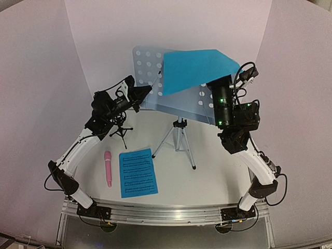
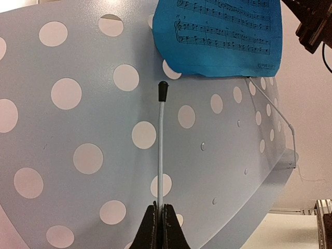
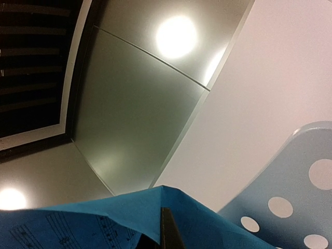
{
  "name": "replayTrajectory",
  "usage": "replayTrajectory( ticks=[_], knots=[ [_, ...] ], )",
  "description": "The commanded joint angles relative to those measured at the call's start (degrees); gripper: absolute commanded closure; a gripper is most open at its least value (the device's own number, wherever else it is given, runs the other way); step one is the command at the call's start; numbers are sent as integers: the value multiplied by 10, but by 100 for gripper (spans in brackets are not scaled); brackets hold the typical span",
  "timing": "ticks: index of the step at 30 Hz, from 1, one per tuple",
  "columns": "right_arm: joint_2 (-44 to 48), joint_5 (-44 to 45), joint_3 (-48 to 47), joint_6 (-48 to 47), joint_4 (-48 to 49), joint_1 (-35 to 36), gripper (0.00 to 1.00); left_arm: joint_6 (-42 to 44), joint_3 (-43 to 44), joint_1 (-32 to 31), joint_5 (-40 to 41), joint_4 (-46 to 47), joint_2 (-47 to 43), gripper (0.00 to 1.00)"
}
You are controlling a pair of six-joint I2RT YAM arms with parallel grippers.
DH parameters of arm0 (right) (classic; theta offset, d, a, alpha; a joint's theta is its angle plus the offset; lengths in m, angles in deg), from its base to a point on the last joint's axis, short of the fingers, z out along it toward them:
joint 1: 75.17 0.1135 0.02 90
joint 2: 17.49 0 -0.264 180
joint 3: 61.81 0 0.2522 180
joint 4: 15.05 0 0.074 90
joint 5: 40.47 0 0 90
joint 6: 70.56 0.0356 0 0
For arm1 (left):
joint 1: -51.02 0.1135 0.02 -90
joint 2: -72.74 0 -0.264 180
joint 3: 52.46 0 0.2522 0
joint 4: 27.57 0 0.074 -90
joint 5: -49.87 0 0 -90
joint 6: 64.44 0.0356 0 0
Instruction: Set up the instrument practice props
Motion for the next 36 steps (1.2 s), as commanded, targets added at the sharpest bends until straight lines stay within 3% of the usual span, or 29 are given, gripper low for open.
replayTrajectory(
  ticks=[1,13,24,36],
  knots=[
    [-29,25,-18,-10,24,-2,100,7,13,2,-21,31,-7,100],
    [-64,20,-32,19,23,-1,100,9,27,1,-20,24,1,100],
    [-177,-9,-176,33,2,-7,100,10,33,0,-20,20,4,100],
    [-226,-53,-217,101,1,-9,100,7,33,-2,-15,26,6,100]
  ],
)
